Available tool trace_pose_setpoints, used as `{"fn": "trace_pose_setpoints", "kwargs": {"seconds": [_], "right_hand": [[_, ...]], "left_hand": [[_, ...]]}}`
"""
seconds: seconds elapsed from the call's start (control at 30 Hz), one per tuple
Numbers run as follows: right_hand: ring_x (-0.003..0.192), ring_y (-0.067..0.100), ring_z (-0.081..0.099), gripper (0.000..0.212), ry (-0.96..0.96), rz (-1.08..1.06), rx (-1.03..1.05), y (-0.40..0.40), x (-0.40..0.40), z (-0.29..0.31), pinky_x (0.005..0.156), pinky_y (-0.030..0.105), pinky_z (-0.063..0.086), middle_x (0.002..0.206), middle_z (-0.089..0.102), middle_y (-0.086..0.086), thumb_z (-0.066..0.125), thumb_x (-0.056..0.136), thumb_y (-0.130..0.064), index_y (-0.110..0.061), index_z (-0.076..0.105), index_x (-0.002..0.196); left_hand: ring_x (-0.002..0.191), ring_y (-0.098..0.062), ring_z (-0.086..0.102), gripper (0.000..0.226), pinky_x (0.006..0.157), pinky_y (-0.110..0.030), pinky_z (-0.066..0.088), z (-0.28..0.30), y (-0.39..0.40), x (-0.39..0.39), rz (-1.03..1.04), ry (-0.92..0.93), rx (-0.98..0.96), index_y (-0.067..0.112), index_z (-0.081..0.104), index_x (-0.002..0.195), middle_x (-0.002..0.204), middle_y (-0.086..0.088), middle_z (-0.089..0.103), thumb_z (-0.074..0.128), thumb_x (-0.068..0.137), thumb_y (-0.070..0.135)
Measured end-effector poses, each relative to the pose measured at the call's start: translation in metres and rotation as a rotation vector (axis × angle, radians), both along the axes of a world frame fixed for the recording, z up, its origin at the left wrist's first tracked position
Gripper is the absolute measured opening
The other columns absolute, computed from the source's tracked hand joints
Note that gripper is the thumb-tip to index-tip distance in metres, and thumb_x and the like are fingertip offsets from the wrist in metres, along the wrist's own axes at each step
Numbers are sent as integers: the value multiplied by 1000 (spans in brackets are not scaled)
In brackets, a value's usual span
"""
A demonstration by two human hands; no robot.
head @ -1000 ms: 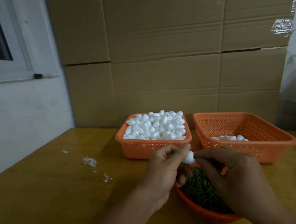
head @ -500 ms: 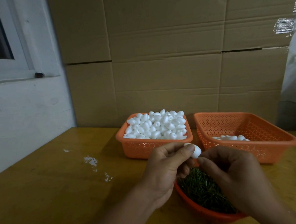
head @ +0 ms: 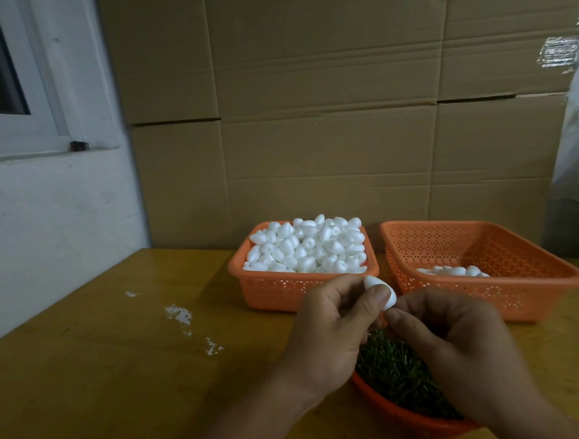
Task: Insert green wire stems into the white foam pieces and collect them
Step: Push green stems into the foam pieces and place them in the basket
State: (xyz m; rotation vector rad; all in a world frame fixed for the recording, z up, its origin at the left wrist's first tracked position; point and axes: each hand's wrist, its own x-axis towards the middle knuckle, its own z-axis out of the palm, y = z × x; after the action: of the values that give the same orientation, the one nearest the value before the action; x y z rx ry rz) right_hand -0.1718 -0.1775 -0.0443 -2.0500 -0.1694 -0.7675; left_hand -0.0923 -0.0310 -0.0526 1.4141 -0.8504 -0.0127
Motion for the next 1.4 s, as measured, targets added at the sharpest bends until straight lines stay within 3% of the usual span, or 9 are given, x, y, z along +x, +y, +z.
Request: {"fn": "trace_pose_setpoints", "kwargs": {"seconds": [0.17, 0.33, 0.5, 0.77, 0.97, 1.07, 1.17, 1.33, 1.4], "right_hand": [[62, 14, 70, 5, 33, 29, 57, 2, 0, -1, 59, 31, 54, 69, 74, -4, 70, 80, -35, -33, 73, 78], [58, 5, 67, 8, 30, 74, 133, 5, 1, -1, 53, 12, 47, 68, 74, -1, 72, 82, -25, -27, 76, 75], [57, 8, 66, 14, 64, 151, 193, 7, -1, 3, 54, 15, 48, 68, 74, 4, 68, 76, -35, -23, 76, 75], [54, 2, 63, 13, 35, 181, 244, 11, 0, -1, 52, 12, 45, 68, 74, 6, 69, 78, -31, -20, 76, 77], [54, 2, 63, 18, 35, 170, 275, 8, 0, 3, 52, 12, 45, 69, 74, 7, 68, 78, -28, -12, 77, 76], [55, 0, 64, 12, 34, 75, 265, 2, 2, 10, 52, 9, 46, 70, 75, 3, 69, 80, -23, -14, 77, 78], [58, 0, 63, 5, 51, -154, 85, -21, 14, 16, 48, 14, 45, 73, 73, -9, 71, 83, -29, -27, 74, 78], [47, 15, 61, 10, 171, -495, -210, -80, 53, 29, 45, 40, 51, 69, 68, -8, 70, 91, -32, -31, 69, 81], [48, 20, 62, 16, 276, -571, -311, -101, 69, 32, 46, 34, 48, 62, 67, -5, 68, 93, -35, -29, 69, 79]], "left_hand": [[72, -9, 60, 20, 67, -35, 51, 2, 3, -2, 60, -181, 107, 25, 67, 93, 77, 2, 67, 58, 98, 42], [74, -31, 61, 24, 67, -49, 50, 3, 3, -5, 102, -225, 131, 26, 64, 92, 78, -8, 65, 54, 99, 47], [60, -9, 47, 29, 57, -42, 43, 2, 2, -7, 98, -227, 136, 29, 57, 87, 66, 7, 51, 46, 98, 53], [62, -1, 53, 21, 58, -19, 41, 5, 3, -7, 100, -263, 143, 31, 56, 86, 68, 18, 57, 48, 100, 45], [76, -1, 64, 21, 69, -24, 51, 4, 2, -6, 41, -156, 65, 27, 66, 96, 78, 15, 67, 55, 96, 46], [74, 6, 61, 34, 69, -12, 46, 4, 2, -7, 29, -139, 83, 26, 67, 114, 76, 25, 64, 50, 97, 50], [83, 0, 63, 40, 74, -25, 53, -2, 1, -8, 89, -176, 188, 33, 65, 120, 86, 18, 65, 51, 93, 59], [74, -3, 60, 11, 65, -27, 51, -7, -1, -11, 134, -297, 281, 34, 59, 90, 77, 20, 61, 59, 93, 44], [68, -5, 56, 15, 61, -28, 47, -8, -2, -11, 148, -358, 299, 34, 54, 82, 71, 19, 57, 59, 94, 40]]}}
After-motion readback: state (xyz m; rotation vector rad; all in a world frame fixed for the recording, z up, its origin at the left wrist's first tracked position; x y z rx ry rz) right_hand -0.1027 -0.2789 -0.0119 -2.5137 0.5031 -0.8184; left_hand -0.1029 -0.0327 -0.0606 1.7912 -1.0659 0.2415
